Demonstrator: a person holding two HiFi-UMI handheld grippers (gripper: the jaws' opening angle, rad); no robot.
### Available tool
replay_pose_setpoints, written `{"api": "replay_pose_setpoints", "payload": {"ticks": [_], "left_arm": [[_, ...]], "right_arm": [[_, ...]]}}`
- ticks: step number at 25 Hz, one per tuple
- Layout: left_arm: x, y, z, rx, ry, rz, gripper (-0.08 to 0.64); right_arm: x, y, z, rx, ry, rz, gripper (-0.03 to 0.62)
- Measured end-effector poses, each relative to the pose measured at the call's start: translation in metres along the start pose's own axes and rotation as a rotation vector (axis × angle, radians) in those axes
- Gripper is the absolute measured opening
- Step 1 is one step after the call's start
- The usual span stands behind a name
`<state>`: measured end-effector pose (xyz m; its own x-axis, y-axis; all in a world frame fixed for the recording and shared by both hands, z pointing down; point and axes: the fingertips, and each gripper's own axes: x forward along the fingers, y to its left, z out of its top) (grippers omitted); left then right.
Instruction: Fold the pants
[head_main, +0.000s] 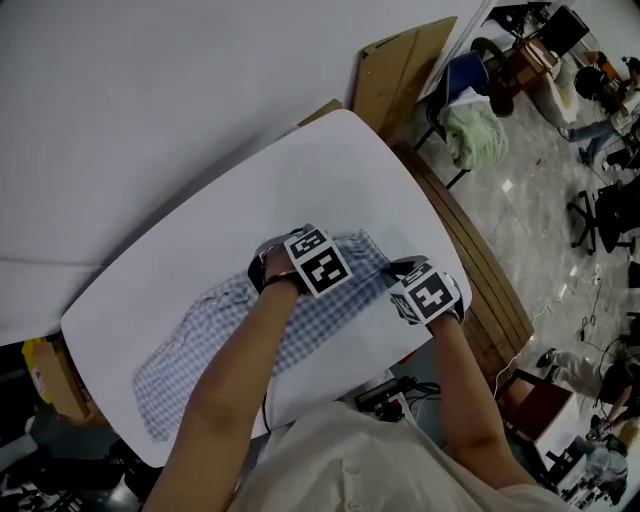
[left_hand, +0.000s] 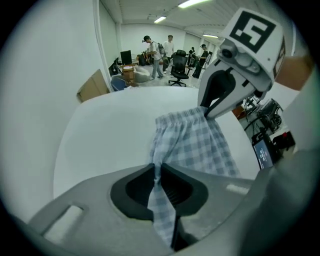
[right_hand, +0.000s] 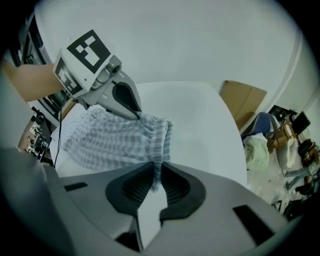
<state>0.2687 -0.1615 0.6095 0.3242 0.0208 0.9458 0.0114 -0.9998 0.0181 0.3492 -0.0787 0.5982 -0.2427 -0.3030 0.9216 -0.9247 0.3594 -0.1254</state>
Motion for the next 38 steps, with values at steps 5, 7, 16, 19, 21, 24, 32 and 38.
{"api": "replay_pose_setpoints", "payload": {"ticks": [5, 7, 16, 19, 21, 24, 32, 38], "left_arm": [[0.004, 0.0, 0.059, 0.01, -0.074, 0.031, 0.051], [0.002, 0.003, 0.069, -0.035, -0.121, 0.075, 0.059], [-0.069, 0.027, 0.061, -0.404, -0.405, 0.081, 0.137], [-0.093, 0.031, 0.045, -0.498, -0.464, 0.06, 0.135], [-0.108, 0.03, 0.03, -0.549, -0.494, 0.047, 0.135], [-0.116, 0.032, -0.007, -0.65, -0.525, 0.056, 0.102], [-0.123, 0.015, -0.106, -0.901, -0.476, 0.116, 0.027], [-0.138, -0.021, -0.169, -1.028, -0.459, 0.177, 0.012]], "right_arm": [[-0.014, -0.049, -0.024, 0.047, 0.006, -0.083, 0.061], [-0.011, -0.06, -0.027, 0.045, -0.001, -0.117, 0.08], [-0.048, -0.055, 0.031, -0.037, -0.156, -0.154, 0.158], [-0.055, -0.033, 0.063, -0.086, -0.202, -0.115, 0.149], [-0.058, -0.016, 0.082, -0.124, -0.228, -0.083, 0.136], [-0.047, 0.003, 0.103, -0.217, -0.245, -0.058, 0.05], [-0.006, 0.067, 0.137, -0.457, -0.158, 0.112, 0.017], [0.016, 0.143, 0.148, -0.584, -0.14, 0.23, 0.017]]}}
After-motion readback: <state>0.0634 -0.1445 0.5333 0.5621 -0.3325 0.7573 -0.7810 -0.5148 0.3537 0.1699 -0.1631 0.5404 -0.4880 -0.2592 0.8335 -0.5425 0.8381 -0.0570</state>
